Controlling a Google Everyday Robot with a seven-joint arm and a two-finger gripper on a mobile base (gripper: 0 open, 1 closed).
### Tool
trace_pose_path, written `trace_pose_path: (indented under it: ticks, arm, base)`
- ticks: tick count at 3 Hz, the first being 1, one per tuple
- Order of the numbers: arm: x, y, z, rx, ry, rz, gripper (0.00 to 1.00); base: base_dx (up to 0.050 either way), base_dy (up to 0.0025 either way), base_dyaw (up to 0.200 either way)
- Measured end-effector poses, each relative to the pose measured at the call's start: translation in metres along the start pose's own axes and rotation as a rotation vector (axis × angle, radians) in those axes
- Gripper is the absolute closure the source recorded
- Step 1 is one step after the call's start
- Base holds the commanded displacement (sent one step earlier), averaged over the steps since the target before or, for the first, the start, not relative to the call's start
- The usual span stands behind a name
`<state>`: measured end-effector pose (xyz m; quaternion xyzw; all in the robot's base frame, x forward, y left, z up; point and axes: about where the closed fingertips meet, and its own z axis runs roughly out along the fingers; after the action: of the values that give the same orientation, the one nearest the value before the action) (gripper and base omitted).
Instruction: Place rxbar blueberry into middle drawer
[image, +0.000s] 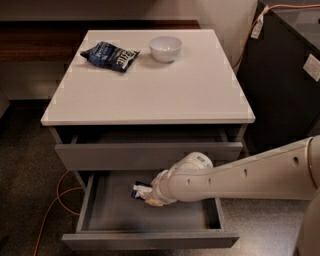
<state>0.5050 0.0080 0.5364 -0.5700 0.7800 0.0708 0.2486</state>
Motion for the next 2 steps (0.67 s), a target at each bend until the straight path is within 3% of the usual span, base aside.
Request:
trace_pose_path:
  ticks: [1, 2]
  arm:
    - [0.006, 0.003, 0.019, -0.011, -0.030, 0.083, 1.00]
    - [0.013, 0.007, 0.037, -0.021, -0.069, 0.139, 0.82]
  base:
    - [0.000, 0.00000, 0.000]
    - [0.000, 0.00000, 0.000]
